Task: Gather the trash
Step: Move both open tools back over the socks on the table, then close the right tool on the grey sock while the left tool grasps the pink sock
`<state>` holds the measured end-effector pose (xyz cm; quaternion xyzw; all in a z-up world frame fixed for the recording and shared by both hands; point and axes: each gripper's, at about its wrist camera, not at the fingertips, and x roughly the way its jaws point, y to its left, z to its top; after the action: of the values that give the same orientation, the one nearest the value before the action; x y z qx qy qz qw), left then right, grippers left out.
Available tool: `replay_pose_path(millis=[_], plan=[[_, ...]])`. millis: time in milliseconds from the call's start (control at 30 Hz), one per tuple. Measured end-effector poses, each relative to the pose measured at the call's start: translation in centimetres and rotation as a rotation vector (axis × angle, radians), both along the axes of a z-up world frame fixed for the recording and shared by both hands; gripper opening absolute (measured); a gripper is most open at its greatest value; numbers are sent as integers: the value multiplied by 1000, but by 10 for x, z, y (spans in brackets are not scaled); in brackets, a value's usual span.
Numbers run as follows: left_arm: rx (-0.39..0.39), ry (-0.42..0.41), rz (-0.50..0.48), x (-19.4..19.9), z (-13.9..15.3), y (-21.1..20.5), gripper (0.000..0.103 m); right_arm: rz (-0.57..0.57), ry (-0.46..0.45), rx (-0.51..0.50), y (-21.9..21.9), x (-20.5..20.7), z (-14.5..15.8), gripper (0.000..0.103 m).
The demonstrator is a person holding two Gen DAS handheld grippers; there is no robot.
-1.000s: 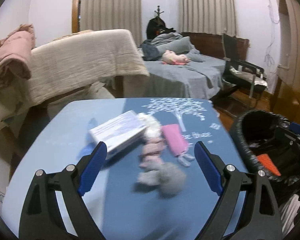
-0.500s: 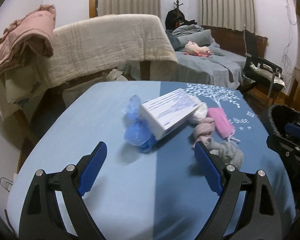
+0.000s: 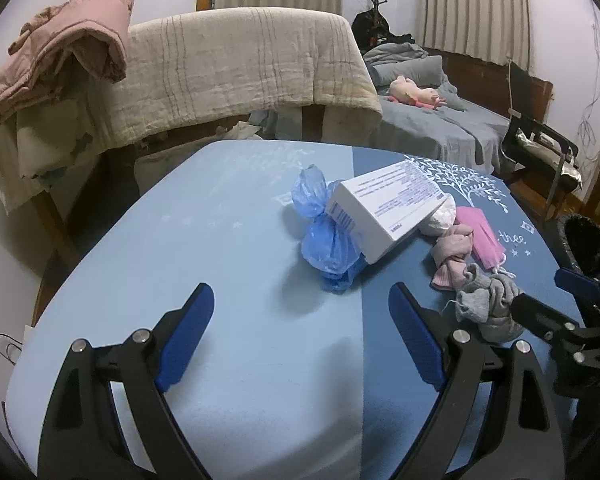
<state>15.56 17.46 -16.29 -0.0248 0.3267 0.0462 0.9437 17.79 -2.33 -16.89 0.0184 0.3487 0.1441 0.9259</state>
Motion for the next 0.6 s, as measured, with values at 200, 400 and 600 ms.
replay_pose_path(millis=[200,400,600], plan=[[-11,1,7,0,0,2,86,36,36,-17,12,7,-6,88],[-11,2,11,1,0,2,86,82,82,-13,19,13,-13,63],[-10,5,14,1,-1,2,86,131,105,-1,23,14,-16,37]])
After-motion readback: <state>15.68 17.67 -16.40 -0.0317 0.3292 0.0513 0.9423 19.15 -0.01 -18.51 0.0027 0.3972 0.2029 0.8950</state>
